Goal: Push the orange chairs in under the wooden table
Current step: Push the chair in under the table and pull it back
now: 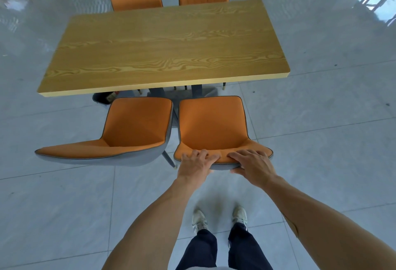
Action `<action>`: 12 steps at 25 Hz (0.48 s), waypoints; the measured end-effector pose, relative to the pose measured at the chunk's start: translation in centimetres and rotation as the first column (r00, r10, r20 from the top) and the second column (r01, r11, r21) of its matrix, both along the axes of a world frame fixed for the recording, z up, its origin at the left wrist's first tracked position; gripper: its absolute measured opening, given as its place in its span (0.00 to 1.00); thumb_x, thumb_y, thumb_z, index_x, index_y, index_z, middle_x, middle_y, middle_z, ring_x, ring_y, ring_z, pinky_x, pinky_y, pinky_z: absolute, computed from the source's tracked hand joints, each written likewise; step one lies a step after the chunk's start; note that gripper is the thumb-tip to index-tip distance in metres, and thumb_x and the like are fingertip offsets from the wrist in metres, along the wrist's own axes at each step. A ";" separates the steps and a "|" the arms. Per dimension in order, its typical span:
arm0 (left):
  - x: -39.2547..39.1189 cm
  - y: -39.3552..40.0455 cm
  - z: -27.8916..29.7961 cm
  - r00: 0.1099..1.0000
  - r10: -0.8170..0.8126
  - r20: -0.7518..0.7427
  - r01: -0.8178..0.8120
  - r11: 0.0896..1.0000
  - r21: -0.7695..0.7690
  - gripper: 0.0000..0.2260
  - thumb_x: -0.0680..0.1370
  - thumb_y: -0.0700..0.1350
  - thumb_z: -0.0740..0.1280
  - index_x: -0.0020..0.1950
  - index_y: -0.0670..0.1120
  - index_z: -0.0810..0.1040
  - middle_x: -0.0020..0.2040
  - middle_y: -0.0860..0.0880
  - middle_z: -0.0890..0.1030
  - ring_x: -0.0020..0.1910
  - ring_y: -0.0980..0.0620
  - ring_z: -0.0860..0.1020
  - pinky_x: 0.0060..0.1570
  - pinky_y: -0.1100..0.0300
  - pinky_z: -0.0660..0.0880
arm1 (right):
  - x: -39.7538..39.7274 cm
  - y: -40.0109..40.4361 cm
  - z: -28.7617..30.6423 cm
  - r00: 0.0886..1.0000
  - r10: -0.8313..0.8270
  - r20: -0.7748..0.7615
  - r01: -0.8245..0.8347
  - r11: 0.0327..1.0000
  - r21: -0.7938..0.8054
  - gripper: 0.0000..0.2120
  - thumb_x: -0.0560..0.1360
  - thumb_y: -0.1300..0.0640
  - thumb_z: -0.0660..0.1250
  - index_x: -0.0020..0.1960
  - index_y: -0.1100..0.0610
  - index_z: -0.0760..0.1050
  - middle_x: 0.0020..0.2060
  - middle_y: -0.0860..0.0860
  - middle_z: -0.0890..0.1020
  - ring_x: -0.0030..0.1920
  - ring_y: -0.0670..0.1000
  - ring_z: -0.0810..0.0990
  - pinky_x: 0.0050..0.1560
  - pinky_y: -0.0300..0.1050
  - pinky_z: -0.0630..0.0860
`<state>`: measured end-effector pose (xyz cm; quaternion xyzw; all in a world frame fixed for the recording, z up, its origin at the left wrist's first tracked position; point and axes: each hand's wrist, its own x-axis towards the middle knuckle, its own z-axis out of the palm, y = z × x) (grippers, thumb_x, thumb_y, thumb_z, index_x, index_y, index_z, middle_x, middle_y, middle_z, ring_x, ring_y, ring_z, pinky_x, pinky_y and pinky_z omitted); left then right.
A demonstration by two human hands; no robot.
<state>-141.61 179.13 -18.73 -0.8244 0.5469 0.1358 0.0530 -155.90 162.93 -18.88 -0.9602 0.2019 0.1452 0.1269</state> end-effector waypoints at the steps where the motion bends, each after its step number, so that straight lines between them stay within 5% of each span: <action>1: 0.1 0.0 0.0 1.000 -0.001 -0.009 0.001 1.000 0.000 0.26 0.80 0.53 0.65 0.76 0.59 0.58 0.67 0.47 0.72 0.63 0.43 0.72 0.56 0.44 0.72 | 0.0 0.0 0.0 1.000 -0.005 -0.001 0.005 1.000 0.006 0.24 0.77 0.38 0.63 0.71 0.42 0.66 0.65 0.43 0.77 0.65 0.50 0.75 0.65 0.51 0.69; 12: 1.8 0.9 -0.2 0.984 0.064 -0.168 -0.070 0.997 -0.033 0.26 0.79 0.59 0.65 0.74 0.54 0.65 0.66 0.50 0.74 0.64 0.47 0.73 0.61 0.50 0.71 | 0.6 0.6 0.3 0.995 -0.065 -0.075 0.063 0.998 -0.019 0.26 0.76 0.40 0.66 0.72 0.42 0.65 0.68 0.42 0.75 0.67 0.51 0.74 0.66 0.56 0.66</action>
